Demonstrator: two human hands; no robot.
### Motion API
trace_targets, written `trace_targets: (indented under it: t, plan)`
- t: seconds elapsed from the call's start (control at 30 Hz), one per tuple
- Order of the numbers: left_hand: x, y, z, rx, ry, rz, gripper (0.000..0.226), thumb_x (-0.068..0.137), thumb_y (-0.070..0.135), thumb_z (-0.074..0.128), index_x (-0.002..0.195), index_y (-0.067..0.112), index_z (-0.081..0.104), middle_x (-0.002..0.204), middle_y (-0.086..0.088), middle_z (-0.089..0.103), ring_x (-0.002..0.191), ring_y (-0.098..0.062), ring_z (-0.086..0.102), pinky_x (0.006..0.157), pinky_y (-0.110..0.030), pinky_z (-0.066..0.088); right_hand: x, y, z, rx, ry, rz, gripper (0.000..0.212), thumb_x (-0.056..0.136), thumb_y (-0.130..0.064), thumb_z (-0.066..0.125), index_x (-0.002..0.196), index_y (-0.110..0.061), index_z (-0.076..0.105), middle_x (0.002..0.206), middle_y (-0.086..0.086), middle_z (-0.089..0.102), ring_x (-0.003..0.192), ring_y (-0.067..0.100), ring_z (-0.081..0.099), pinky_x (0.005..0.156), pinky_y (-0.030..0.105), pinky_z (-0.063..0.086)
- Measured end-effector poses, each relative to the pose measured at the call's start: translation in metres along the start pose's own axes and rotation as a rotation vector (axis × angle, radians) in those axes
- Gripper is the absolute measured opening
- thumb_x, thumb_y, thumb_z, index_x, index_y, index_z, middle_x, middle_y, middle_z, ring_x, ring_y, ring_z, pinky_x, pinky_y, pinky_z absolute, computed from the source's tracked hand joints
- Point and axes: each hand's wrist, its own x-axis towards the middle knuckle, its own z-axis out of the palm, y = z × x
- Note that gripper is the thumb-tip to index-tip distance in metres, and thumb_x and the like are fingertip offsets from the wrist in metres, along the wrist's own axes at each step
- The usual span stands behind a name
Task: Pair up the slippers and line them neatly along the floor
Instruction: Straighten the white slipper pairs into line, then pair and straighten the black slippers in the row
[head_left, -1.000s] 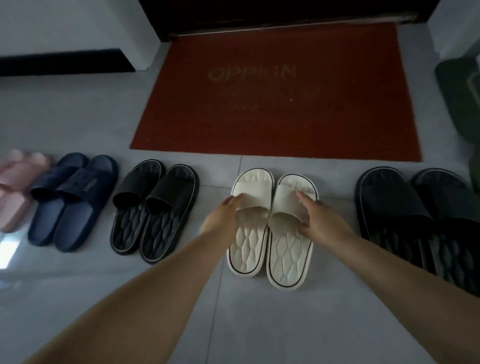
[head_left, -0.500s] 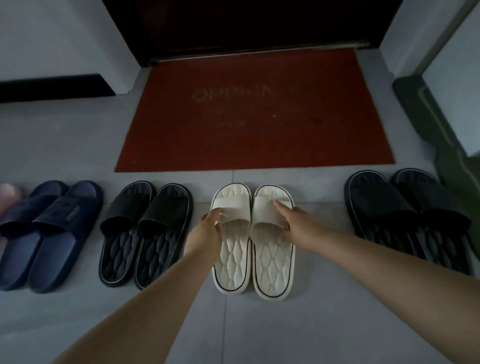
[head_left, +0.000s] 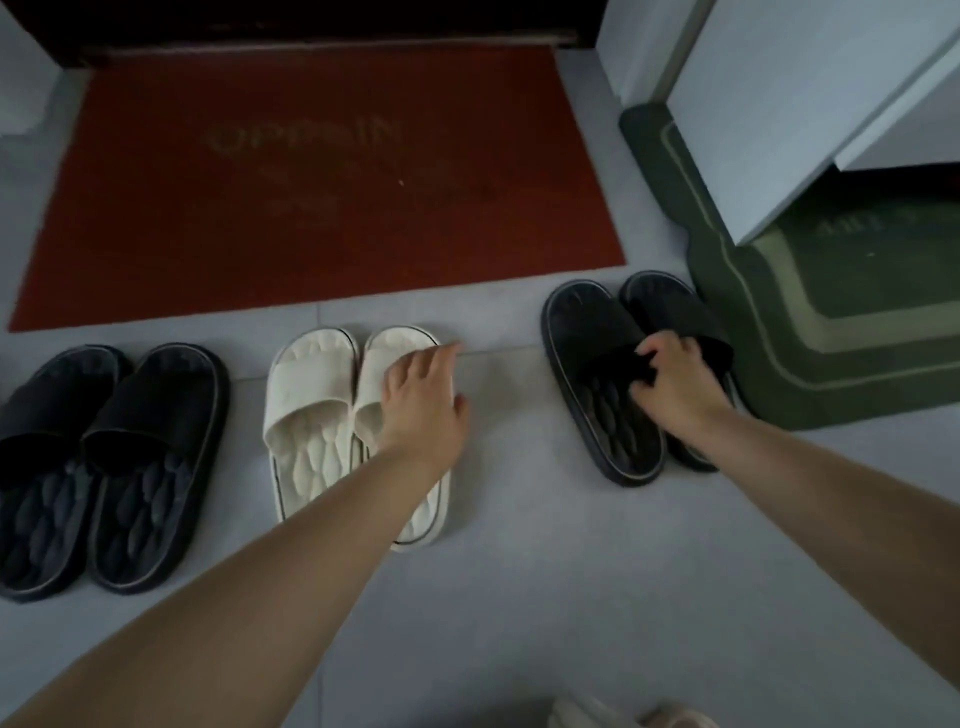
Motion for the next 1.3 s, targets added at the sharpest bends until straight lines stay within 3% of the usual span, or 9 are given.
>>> trace_targets:
  t: [0.2,0.3,0.4,0.5,0.6,0.77,0.97,1.07,1.3]
  plan:
    - [0.007,0.067,0.046,-0.062,-0.246,0.192,0.053,0.091,0.021,0.047,0.141,0.024,0.034,0.149,-0.004,0.035,0.137,-0.027,0.025,0.114,-0.039,0.022,0.017,0.059,-0.033,-0.004,0.096,0.159,0.054,0.078,-0.01,0.063,0.127,-0.012,0.038,0.134,0.02,0.03,0.107,0.045,0.05,0.097,0.044,0.04]
    - [0.014,0.083,0.062,-0.102,-0.336,0.211,0.044,0.094,0.022,0.047,0.137,0.029,0.043,0.157,-0.004,0.014,0.143,-0.029,0.009,0.118,-0.036,0.013,0.034,0.069,-0.038,-0.085,0.003,0.17,0.073,0.081,-0.016,0.061,0.142,-0.022,0.021,0.141,0.019,0.025,0.114,0.044,0.048,0.098,0.044,0.041]
    - [0.022,0.093,0.071,-0.096,-0.455,0.164,0.046,0.095,0.025,0.047,0.139,0.036,0.037,0.159,-0.003,-0.01,0.145,-0.034,-0.006,0.119,-0.04,0.008,0.05,0.077,-0.04,-0.161,-0.168,0.163,0.083,0.087,-0.022,0.056,0.148,-0.029,0.001,0.149,0.018,0.029,0.125,0.039,0.045,0.103,0.039,0.039]
    - [0.029,0.1,0.074,-0.001,-0.546,0.135,0.059,0.096,0.029,0.045,0.148,0.029,0.016,0.155,-0.003,-0.027,0.144,-0.037,0.009,0.119,-0.041,0.018,0.057,0.079,-0.037,-0.133,-0.156,0.105,0.071,0.09,-0.023,0.054,0.148,-0.025,0.013,0.144,0.014,0.044,0.124,0.035,0.048,0.1,0.035,0.039]
    - [0.028,0.097,0.074,0.015,-0.518,0.104,0.069,0.096,0.027,0.045,0.149,0.011,0.004,0.153,-0.005,-0.032,0.135,-0.035,0.032,0.11,-0.036,0.03,0.054,0.083,-0.031,-0.153,-0.06,0.039,0.054,0.093,-0.018,0.047,0.143,-0.025,0.028,0.133,0.02,0.053,0.116,0.04,0.052,0.094,0.037,0.043]
    - [0.013,0.071,0.07,-0.006,-0.48,0.123,0.07,0.095,0.022,0.045,0.148,0.008,0.002,0.153,-0.003,-0.031,0.136,-0.029,0.034,0.109,-0.035,0.034,0.035,0.085,-0.014,-0.111,-0.022,-0.085,0.048,0.095,-0.013,0.037,0.141,-0.025,0.033,0.123,0.024,0.06,0.106,0.043,0.057,0.087,0.042,0.046]
    - [0.011,0.064,0.066,0.005,-0.465,0.135,0.067,0.095,0.02,0.043,0.149,0.012,0.004,0.155,0.0,-0.028,0.132,-0.029,0.038,0.103,-0.036,0.038,0.027,0.083,-0.009,0.003,-0.07,-0.044,0.052,0.093,-0.007,0.034,0.142,-0.025,0.033,0.125,0.027,0.057,0.11,0.043,0.055,0.095,0.052,0.045]
    - [0.011,0.069,0.065,0.01,-0.464,0.122,0.067,0.094,0.02,0.043,0.149,0.011,0.004,0.155,-0.001,-0.027,0.126,-0.03,0.045,0.096,-0.035,0.042,0.024,0.082,-0.011,-0.04,-0.035,-0.034,0.052,0.093,-0.008,0.034,0.141,-0.027,0.033,0.115,0.025,0.062,0.101,0.042,0.058,0.09,0.048,0.048]
    - [0.009,0.066,0.066,-0.006,-0.527,0.153,0.067,0.094,0.016,0.041,0.149,0.017,0.003,0.154,0.002,-0.03,0.121,-0.028,0.049,0.088,-0.035,0.047,0.021,0.082,-0.013,-0.083,0.0,-0.013,0.053,0.093,-0.007,0.035,0.141,-0.028,0.032,0.113,0.024,0.062,0.098,0.04,0.059,0.081,0.038,0.044]
